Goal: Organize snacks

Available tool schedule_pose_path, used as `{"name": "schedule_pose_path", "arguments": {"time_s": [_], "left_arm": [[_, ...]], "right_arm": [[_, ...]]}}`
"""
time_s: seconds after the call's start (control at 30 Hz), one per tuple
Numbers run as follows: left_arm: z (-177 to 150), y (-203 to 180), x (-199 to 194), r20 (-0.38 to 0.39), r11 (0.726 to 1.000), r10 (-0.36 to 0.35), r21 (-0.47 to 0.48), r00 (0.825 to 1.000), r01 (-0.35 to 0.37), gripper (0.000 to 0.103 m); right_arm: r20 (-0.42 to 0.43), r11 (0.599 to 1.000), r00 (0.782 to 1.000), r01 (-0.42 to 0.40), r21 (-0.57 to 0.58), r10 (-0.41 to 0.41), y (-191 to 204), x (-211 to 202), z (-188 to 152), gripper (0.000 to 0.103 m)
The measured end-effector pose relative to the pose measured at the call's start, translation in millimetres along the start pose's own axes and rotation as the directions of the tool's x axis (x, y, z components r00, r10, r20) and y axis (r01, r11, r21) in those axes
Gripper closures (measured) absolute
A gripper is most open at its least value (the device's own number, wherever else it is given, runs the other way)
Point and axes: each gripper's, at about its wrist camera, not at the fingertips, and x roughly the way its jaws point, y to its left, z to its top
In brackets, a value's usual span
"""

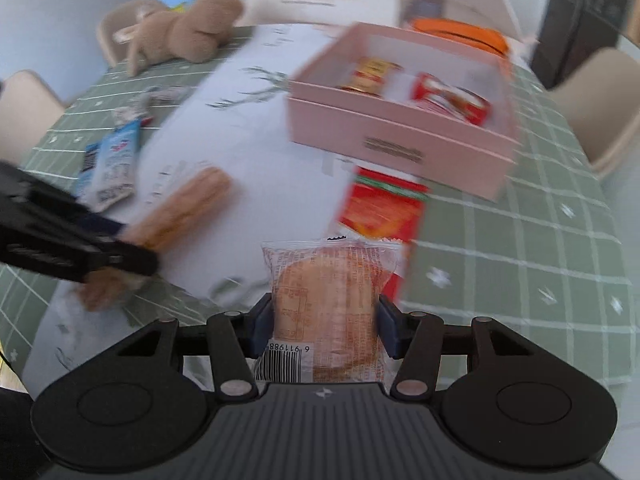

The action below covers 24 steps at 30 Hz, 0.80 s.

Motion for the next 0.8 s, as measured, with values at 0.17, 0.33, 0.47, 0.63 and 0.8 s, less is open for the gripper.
{"name": "schedule_pose_path", "arguments": {"time_s": [0.17,0.33,0.47,0.63,0.8], "left_arm": [[34.0,-17.8,-36.2,0.129,0.997,-0.068,0.034,0.989,0.064,0.079],[70.8,-37.6,-60.7,0.229,0.991,-0.095,0.118,0.969,0.069,0.087],[64.5,-37.8,-42.0,0.15,0.988,-0.062,0.151,0.987,0.039,0.086],[32.2,-23.3,-14.7,0.003,0.988,0.0,0.155,1.0,-0.001,0.083],[8.6,-3.0,-8.3,-0.038,0.994,0.055,0.098,0.998,-0.051,0.082]], "right_arm": [[0.079,0.997,0.996,0.025,0.079,-0.031,-26.7,-28.4,12.1,0.051],[0.302,0.994,0.951,0.041,0.102,-0.07,-40.4,-81.0,52.7,0.051],[0.326,0.994,0.941,0.074,0.081,-0.097,-44.6,-80.7,60.1,0.051],[0.161,0.994,0.984,0.059,0.092,-0.073,-42.0,-35.2,33.1,0.051],[0.035,0.996,0.998,0.057,0.073,-0.06,-26.9,3.5,1.7,0.051]]}}
